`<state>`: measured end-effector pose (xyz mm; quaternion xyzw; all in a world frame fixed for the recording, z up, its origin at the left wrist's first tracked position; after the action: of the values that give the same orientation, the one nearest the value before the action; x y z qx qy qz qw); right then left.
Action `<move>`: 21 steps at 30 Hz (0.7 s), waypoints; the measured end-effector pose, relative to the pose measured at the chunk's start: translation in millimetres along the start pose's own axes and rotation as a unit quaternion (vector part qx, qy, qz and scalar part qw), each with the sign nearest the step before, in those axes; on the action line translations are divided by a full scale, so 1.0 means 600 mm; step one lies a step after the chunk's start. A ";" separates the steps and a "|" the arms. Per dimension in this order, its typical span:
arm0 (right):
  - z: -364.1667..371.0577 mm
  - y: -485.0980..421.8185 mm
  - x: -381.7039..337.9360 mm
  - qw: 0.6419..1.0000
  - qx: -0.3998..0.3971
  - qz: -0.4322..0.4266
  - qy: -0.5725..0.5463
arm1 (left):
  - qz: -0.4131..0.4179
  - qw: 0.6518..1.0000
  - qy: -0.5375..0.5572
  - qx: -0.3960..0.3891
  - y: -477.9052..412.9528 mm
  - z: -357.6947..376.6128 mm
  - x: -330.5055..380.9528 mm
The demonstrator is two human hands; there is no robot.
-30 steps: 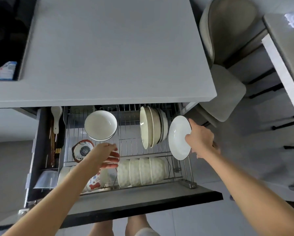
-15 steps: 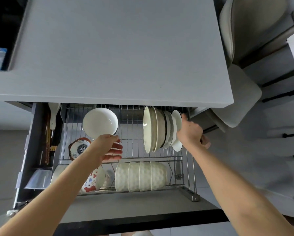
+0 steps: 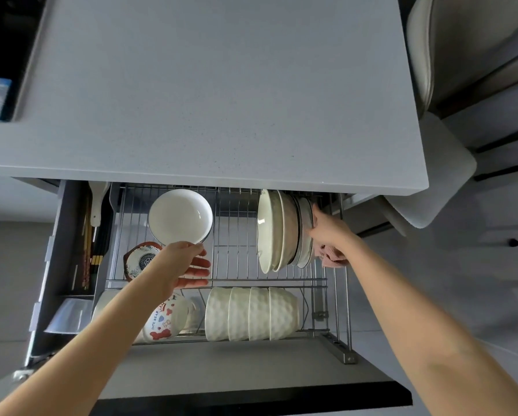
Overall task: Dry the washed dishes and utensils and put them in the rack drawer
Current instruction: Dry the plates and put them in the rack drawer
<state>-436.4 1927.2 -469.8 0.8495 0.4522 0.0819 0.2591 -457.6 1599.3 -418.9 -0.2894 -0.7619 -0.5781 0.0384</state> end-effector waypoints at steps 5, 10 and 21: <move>-0.003 -0.004 0.002 0.999 -0.007 -0.011 -0.041 | -0.005 1.000 -0.004 0.006 0.003 -0.009 -0.002; -0.052 0.039 -0.023 0.994 0.095 -0.032 0.031 | 0.008 1.000 -0.010 0.011 0.011 -0.031 0.002; -0.174 0.230 -0.292 0.872 0.076 -0.113 -0.471 | 0.168 0.974 -0.007 -0.154 0.122 -0.050 0.046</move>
<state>-476.2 1760.3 -293.2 0.7478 0.3743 -0.3923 0.3830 -453.2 1595.3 -335.3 -0.4194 -0.6047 -0.6717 0.0848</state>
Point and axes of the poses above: each hand's wrist, its own y-axis away from the middle knuckle, its own z-axis out of the palm, x = y × z, the point moved 10 cm from there along -y, towards the middle knuckle, and after that the axes turned 15 degrees about x, right-handed, at the moved point
